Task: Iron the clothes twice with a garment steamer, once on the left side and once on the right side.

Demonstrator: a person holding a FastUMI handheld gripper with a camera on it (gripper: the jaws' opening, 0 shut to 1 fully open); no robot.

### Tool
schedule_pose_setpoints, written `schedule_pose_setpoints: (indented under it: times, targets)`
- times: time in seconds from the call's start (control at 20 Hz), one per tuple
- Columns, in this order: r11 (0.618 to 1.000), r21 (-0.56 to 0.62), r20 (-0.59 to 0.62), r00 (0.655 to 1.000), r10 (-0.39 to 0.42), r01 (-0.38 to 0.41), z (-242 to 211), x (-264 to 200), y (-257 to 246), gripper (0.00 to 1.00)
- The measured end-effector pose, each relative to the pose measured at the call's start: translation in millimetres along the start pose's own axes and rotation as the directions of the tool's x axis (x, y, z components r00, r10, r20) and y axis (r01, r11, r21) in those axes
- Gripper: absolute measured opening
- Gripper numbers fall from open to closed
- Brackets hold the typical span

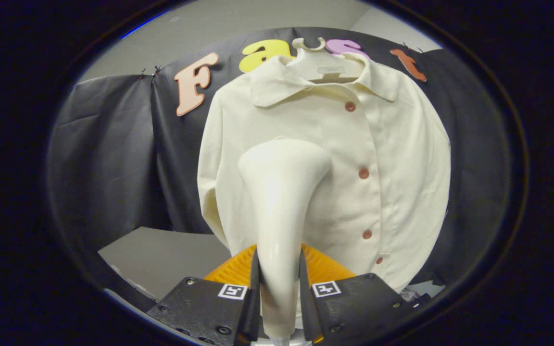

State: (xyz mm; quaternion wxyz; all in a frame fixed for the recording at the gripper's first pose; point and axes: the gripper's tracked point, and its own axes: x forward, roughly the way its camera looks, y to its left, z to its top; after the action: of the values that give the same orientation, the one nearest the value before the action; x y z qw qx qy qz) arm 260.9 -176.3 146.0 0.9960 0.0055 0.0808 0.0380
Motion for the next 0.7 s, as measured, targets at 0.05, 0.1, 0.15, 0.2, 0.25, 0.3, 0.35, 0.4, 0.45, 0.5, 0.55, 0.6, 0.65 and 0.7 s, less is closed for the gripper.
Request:
schedule_pose_setpoints:
  times: [0.05, 0.1, 0.15, 0.2, 0.25, 0.3, 0.35, 0.4, 0.45, 0.5, 0.55, 0.6, 0.65, 0.7]
  targets:
    - [1.000, 0.011, -0.015, 1.000, 0.002, -0.002, -13, 2, 0, 0.35]
    - [1.000, 0.028, -0.036, 0.999, 0.006, -0.005, -27, 4, 0, 0.35]
    - [0.999, 0.034, -0.052, 0.999, 0.007, -0.005, -45, 5, -1, 0.35]
    - [1.000, 0.031, -0.063, 0.998, 0.006, -0.004, -56, 6, -2, 0.35]
    - [1.000, 0.022, -0.069, 0.998, 0.010, -0.008, -67, 7, -1, 0.35]
    - [1.000, 0.018, -0.084, 0.996, 0.011, -0.009, -78, 9, 1, 0.35]
    - [1.000, 0.027, -0.090, 0.996, 0.010, -0.007, -85, 13, 2, 0.35]
    - [0.999, 0.033, -0.103, 0.995, 0.013, -0.010, -94, 17, 4, 0.35]
    - [0.999, 0.036, -0.112, 0.994, 0.014, -0.010, -103, 17, 3, 0.35]
    - [0.999, 0.038, -0.115, 0.993, 0.015, -0.011, -110, 18, 4, 0.35]
    - [0.999, 0.041, -0.116, 0.993, 0.017, -0.012, -117, 19, 5, 0.35]
    - [0.999, 0.042, -0.121, 0.992, 0.018, -0.013, -123, 20, 7, 0.35]
    - [0.999, 0.041, -0.121, 0.993, 0.016, -0.011, -129, 19, 7, 0.35]
    - [0.999, 0.040, -0.123, 0.992, 0.012, -0.008, -134, 19, 7, 0.35]
